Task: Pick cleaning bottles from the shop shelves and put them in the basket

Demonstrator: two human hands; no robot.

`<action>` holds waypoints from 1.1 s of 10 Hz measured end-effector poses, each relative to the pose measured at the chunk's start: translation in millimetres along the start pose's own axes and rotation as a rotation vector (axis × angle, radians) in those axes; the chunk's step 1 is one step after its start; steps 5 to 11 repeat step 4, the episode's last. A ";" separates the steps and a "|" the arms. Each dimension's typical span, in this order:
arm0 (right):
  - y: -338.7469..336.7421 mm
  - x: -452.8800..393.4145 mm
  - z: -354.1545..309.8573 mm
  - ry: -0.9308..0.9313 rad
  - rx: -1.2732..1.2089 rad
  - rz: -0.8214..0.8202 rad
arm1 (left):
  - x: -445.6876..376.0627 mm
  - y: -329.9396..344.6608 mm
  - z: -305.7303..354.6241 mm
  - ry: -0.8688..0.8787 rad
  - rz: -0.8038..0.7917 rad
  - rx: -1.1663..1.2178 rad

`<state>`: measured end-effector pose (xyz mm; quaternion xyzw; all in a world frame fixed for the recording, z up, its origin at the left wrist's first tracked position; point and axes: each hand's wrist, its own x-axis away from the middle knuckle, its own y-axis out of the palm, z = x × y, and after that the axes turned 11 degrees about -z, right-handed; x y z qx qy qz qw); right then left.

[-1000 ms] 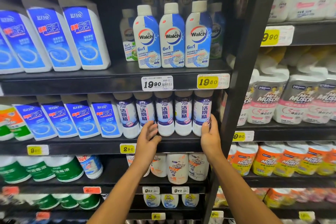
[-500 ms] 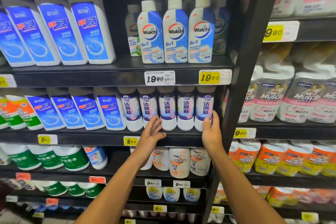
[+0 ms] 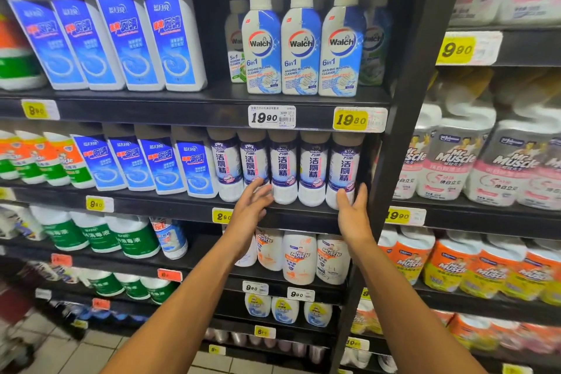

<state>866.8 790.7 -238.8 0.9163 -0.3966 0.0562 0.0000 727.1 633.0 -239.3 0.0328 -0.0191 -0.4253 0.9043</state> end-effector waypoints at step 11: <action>8.1 52.0 -18.0 -0.167 -0.041 0.059 | 53.0 -35.2 49.4 0.090 -0.071 0.012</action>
